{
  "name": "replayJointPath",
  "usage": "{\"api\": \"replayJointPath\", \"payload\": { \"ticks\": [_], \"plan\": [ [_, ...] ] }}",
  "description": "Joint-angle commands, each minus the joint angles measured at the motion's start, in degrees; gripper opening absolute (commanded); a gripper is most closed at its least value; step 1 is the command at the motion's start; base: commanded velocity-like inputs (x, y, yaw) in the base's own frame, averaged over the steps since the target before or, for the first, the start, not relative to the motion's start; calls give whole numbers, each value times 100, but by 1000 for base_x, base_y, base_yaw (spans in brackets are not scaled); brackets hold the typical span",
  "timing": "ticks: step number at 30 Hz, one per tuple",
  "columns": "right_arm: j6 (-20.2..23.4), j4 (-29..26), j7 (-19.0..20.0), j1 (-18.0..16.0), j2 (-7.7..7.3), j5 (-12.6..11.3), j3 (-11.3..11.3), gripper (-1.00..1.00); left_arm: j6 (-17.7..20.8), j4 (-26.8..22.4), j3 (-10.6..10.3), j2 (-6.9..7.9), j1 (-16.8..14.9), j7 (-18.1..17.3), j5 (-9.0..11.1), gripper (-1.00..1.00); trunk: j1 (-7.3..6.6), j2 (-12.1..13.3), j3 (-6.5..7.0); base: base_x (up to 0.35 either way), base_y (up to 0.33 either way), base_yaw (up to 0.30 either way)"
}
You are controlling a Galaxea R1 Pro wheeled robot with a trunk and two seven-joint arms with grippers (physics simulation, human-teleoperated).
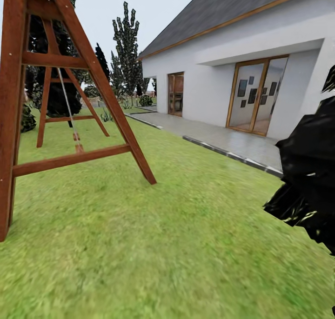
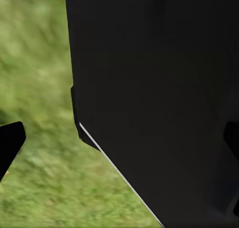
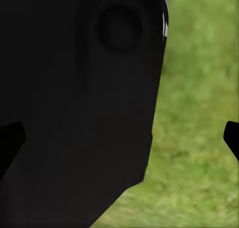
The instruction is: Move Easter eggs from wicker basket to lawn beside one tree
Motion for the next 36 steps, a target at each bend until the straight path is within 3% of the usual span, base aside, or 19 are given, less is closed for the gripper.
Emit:
{"api": "replayJointPath", "payload": {
  "ticks": [1,12,36],
  "plan": [
    [5,10,10,-5,0,46,2,100,5,-1,4,1,0,-20,1,100,3,-2,-6,317,105,-169],
    [5,10,9,-7,-5,45,2,100,1,-1,4,1,0,-20,1,100,3,-2,-9,317,105,-26],
    [6,10,11,-7,2,46,2,100,-1,-1,4,1,0,-20,1,100,3,-2,-24,317,105,-232]
  ]
}}
